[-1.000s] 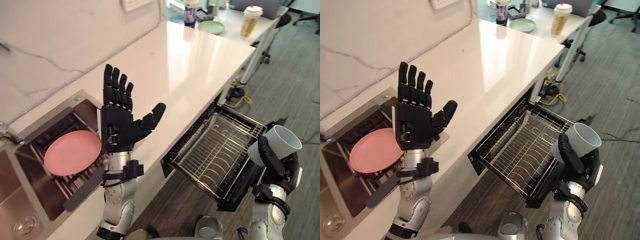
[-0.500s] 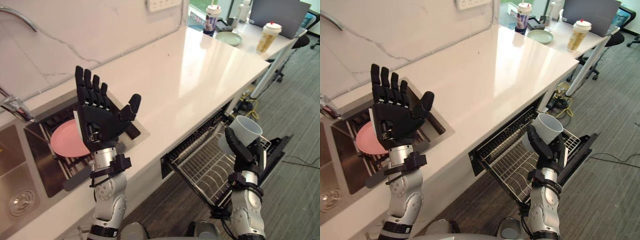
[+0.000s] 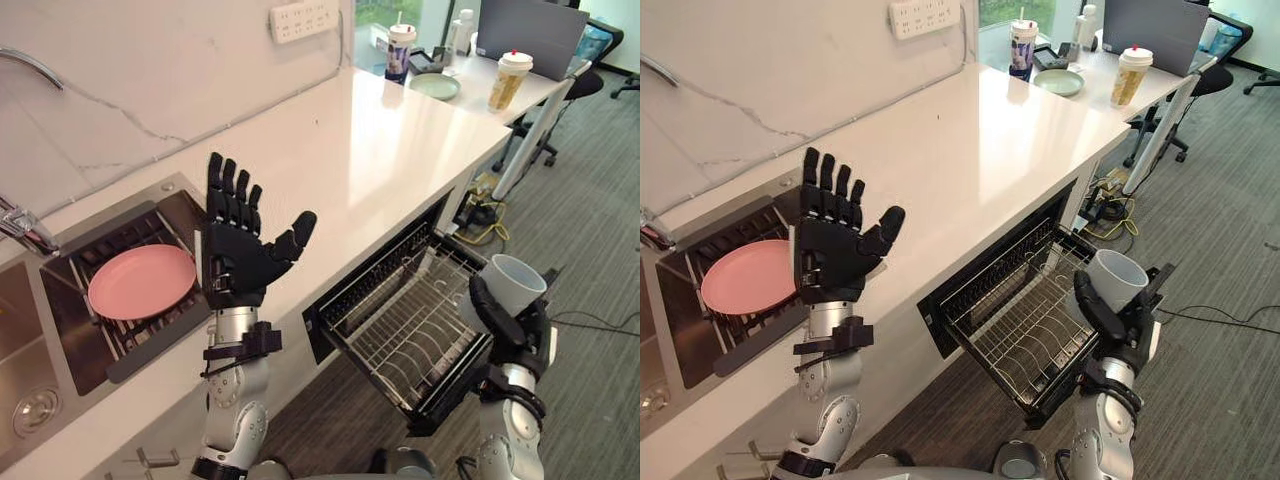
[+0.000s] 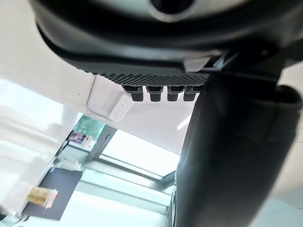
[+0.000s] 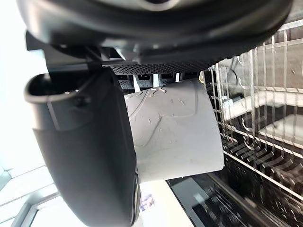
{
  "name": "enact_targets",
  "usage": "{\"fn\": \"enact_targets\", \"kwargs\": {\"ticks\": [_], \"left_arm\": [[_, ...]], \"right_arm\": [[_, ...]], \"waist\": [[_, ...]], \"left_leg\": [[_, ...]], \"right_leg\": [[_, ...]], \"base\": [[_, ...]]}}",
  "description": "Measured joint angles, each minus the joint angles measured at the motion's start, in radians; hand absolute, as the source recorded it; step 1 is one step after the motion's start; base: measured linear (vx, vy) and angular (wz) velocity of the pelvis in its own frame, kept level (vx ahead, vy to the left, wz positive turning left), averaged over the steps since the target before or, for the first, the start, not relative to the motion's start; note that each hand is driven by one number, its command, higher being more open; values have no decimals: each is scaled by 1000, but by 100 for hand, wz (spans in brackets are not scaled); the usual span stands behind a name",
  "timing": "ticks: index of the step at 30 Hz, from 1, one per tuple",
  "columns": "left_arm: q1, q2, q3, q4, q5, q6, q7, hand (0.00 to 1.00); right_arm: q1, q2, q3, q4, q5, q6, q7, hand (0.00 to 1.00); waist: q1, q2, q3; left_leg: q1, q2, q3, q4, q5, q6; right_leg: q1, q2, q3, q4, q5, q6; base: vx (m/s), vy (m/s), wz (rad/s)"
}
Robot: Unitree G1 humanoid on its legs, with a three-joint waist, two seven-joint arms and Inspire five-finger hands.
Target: Walk over to the sink, pick up the cup, carry it to the dishwasher, place the cup inside the dishwasher, then close the dishwasher door
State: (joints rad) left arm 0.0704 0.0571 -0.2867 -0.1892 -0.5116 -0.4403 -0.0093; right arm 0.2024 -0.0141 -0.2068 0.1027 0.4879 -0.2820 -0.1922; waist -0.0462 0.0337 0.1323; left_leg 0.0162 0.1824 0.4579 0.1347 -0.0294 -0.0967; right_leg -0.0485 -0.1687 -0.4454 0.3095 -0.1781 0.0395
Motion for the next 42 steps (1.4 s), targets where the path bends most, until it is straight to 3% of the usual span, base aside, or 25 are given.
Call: {"fn": "enact_targets", "kwargs": {"ticks": [4,8,14,20,23,26,28,31,36,40,42], "left_arm": [[8,8,-116,5,-39,89,-143,100],[10,23,-200,53,-38,130,-277,100],[-1,50,-300,209,-33,246,-365,100],[-13,61,-357,339,4,278,-388,100],[-35,62,-392,412,92,292,-345,100],[-47,53,-413,495,205,314,-229,100],[-45,51,-396,577,291,347,-134,100],[-39,54,-355,663,365,382,-70,100],[26,77,-181,866,502,447,28,100],[53,91,-70,975,522,464,64,100],[56,90,-15,988,532,453,96,100]], "right_arm": [[2,1,30,0,0,0,-3,0],[-6,-3,33,7,0,-7,-9,0],[-25,-13,37,73,38,-29,-12,0],[-25,-16,34,128,44,-37,-12,0],[-25,-22,32,129,72,-38,-11,0],[-25,-25,14,129,79,-39,-8,0],[-25,-26,12,129,79,-39,-7,0],[-26,-25,15,129,79,-39,-3,0],[-41,-26,17,132,31,-23,20,0],[-73,-49,16,174,-55,15,38,0],[-103,-79,15,218,-96,49,42,0]], "waist": [[3,2,-2],[4,10,-7],[0,15,-12],[-10,16,-12],[-25,15,-13],[-26,14,-14],[-27,13,-17],[-28,12,-16],[-22,7,-15],[-18,-7,-6],[2,-11,-4]], "left_leg": [[5,-29,-33,-43,15,13],[5,-48,-41,-66,21,25],[9,-66,-33,-80,22,41],[24,-70,10,-99,28,48],[30,-73,20,-104,30,51],[30,-76,23,-108,32,52],[31,-79,23,-113,35,52],[43,-87,18,-128,45,52],[49,-99,-11,-154,66,58],[48,-106,-40,-172,82,67],[52,-111,-48,-172,84,70]], "right_leg": [[37,-2,-25,-82,45,18],[71,6,-34,-178,102,34],[97,13,-22,-282,174,44],[97,16,20,-331,214,43],[96,15,30,-337,221,43],[97,17,38,-353,235,43],[103,24,36,-365,245,43],[116,25,29,-372,250,43],[134,23,-4,-395,262,44],[144,16,-35,-398,264,49],[153,11,-42,-399,266,52]], "base": [[45,76,17],[21,80,6],[-36,55,-7],[-49,39,-21],[-40,28,-10],[-29,13,-8],[-12,5,-2],[-21,4,5],[-43,17,17],[-26,26,24],[-35,54,14]]}}
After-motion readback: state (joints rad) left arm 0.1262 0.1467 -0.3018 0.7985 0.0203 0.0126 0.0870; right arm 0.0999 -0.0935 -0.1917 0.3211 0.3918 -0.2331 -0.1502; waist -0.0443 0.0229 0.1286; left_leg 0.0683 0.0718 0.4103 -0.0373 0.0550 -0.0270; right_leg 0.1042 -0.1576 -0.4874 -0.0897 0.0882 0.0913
